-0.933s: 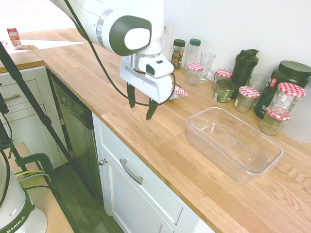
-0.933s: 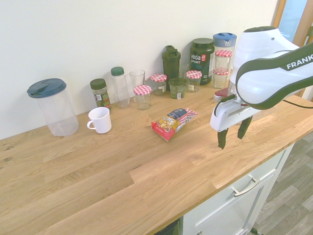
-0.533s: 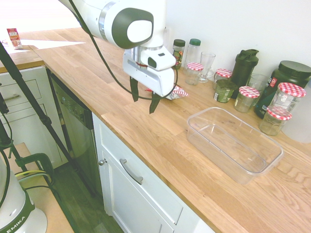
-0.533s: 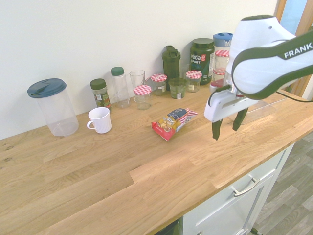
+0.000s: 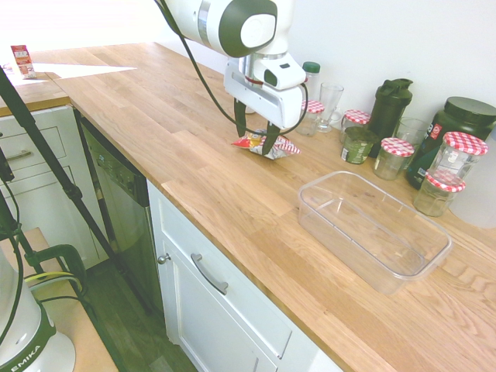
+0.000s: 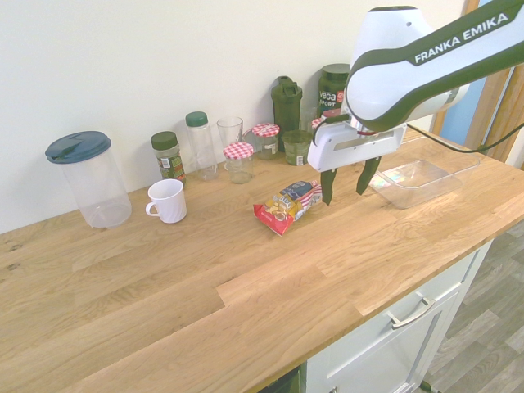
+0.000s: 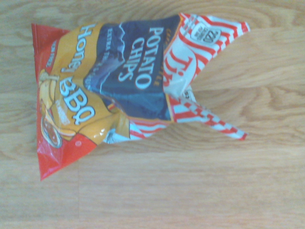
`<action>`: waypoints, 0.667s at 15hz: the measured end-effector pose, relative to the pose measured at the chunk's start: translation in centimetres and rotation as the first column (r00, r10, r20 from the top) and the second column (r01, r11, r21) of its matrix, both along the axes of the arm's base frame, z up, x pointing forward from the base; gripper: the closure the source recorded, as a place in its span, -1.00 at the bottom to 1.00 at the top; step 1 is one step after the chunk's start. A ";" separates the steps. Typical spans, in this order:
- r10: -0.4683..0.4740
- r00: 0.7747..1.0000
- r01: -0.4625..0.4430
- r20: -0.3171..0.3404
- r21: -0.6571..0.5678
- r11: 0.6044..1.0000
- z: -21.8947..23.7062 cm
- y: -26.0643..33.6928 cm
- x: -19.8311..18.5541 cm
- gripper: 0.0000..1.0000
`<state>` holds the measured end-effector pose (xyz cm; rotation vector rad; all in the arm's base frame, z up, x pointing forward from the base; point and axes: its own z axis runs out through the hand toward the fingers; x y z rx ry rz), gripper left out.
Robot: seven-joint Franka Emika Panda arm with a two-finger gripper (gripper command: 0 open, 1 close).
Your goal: Put the chip bag into the container
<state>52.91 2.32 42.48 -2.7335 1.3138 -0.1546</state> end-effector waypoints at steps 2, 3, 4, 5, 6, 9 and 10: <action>-0.009 1.000 0.009 0.007 0.011 1.000 0.2 -0.3 1.2 -1.00; -0.010 1.000 0.009 0.008 0.013 1.000 0.2 -0.3 1.7 -1.00; -0.009 1.000 0.009 0.010 0.015 1.000 0.2 -0.3 2.2 -1.00; -0.007 1.000 0.007 0.011 0.016 1.000 0.2 -0.2 2.7 -1.00; -0.007 1.000 0.006 0.013 0.017 1.000 0.1 -0.2 3.1 1.00; -0.009 1.000 0.009 0.020 0.014 1.000 0.1 -0.6 4.7 1.00; -0.007 1.000 0.007 0.022 0.011 1.000 0.0 -0.6 5.2 1.00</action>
